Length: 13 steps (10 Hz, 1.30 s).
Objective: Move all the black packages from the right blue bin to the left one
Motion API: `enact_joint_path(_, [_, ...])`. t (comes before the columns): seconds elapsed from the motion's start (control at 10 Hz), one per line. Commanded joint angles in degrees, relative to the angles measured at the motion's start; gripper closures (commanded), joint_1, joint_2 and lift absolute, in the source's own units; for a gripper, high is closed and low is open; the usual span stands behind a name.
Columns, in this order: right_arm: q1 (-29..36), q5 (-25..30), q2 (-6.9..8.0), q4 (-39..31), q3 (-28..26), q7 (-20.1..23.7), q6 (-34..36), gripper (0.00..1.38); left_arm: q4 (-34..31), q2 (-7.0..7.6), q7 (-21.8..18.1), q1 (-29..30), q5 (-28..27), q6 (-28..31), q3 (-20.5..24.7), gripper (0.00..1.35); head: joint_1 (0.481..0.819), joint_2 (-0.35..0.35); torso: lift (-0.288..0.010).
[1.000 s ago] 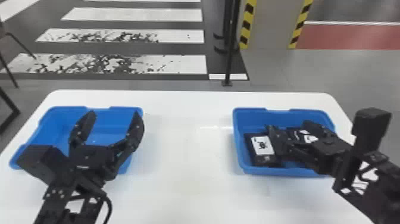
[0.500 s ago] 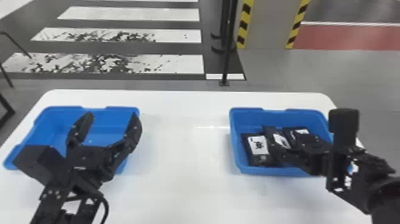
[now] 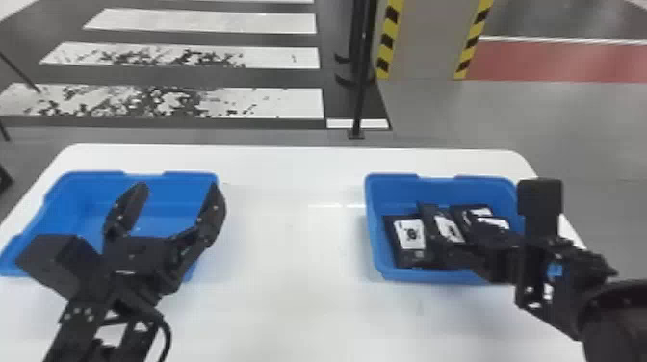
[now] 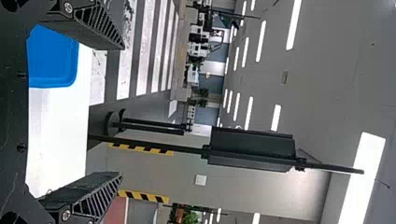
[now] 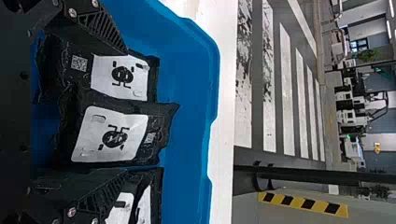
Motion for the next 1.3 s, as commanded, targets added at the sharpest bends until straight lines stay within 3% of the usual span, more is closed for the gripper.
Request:
enact_joint_path(0.0, [-0.71,0.21,0.0,1.68,0.62,0.06,-0.57,0.15,0.09,0.03,0.0,-0.01,0.06,0.0,0.0,0.1,0.695,-0.048,-0.174])
enact_joint_path(0.5, [-1.56,-0.02,-0.26,4.5,1.3,0.15,-2.26,0.25,0.66,0.03,-0.09,-0.15,0.29,-0.28,-0.12,0.1,0.695,-0.044,-0.174])
enact_joint_path(0.8, [-3.38,1.01,-0.35,8.15,1.3,0.15,-0.15,0.4,1.08,0.03,-0.27,-0.29,0.52,-0.14,-0.12,0.1,0.695,-0.052,-0.174])
enact_joint_path(1.1, [-4.65,0.78,-0.7,9.84,2.67,1.56,-1.83,1.02,1.64,0.03,-0.44,-0.43,1.09,-0.14,-0.12,0.1,0.695,-0.057,-0.174])
enact_joint_path(1.2, [-4.23,-1.05,-0.61,10.54,2.79,1.56,-5.49,1.1,1.64,0.03,-0.44,-0.43,1.09,-0.28,-0.12,0.1,0.695,-0.052,-0.174])
